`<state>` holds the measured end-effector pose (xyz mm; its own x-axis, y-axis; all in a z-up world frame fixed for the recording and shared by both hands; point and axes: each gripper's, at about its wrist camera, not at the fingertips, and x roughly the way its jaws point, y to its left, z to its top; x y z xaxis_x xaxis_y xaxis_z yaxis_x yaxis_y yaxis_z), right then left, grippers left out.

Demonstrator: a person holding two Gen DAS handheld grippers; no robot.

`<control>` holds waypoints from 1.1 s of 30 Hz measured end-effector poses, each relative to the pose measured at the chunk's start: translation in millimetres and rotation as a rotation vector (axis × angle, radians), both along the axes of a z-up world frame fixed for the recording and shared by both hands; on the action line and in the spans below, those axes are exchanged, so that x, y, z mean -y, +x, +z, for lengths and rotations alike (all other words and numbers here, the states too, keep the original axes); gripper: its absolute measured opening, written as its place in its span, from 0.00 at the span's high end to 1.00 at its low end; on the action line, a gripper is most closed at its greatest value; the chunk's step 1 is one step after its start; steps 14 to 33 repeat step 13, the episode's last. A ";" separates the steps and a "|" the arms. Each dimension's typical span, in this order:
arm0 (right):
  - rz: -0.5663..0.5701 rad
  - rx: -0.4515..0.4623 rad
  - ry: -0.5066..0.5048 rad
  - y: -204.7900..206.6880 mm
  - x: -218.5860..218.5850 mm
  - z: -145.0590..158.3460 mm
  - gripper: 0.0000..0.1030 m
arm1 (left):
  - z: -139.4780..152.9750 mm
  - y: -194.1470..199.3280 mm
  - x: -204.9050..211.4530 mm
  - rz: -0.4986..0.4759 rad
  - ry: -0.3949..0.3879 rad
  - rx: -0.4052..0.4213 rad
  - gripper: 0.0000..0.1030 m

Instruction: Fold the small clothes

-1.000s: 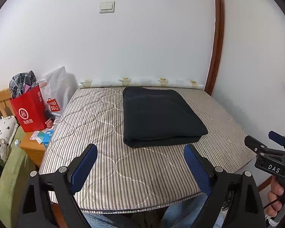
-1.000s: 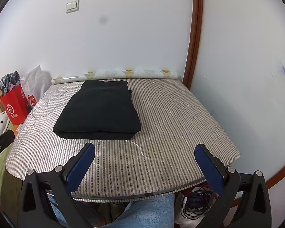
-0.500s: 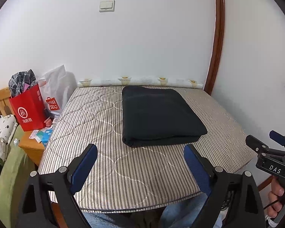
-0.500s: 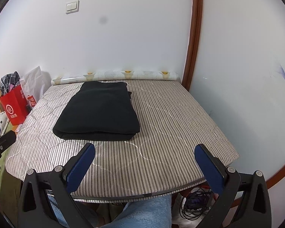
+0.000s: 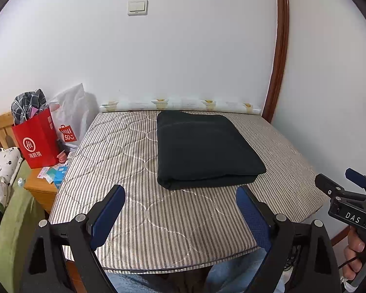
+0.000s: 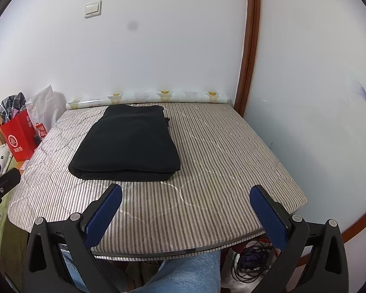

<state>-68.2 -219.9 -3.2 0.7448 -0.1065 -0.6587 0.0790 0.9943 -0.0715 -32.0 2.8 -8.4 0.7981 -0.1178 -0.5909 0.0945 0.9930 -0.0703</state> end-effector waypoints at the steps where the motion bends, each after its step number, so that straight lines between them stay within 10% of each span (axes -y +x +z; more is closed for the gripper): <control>1: -0.001 0.001 0.001 0.2 0.2 0.4 0.00 | 0.2 0.1 -0.2 -0.001 0.000 0.000 0.11; 33: 0.000 0.003 -0.003 -2.8 -4.8 0.6 0.00 | 1.9 -0.7 -1.5 0.005 -0.003 0.010 0.10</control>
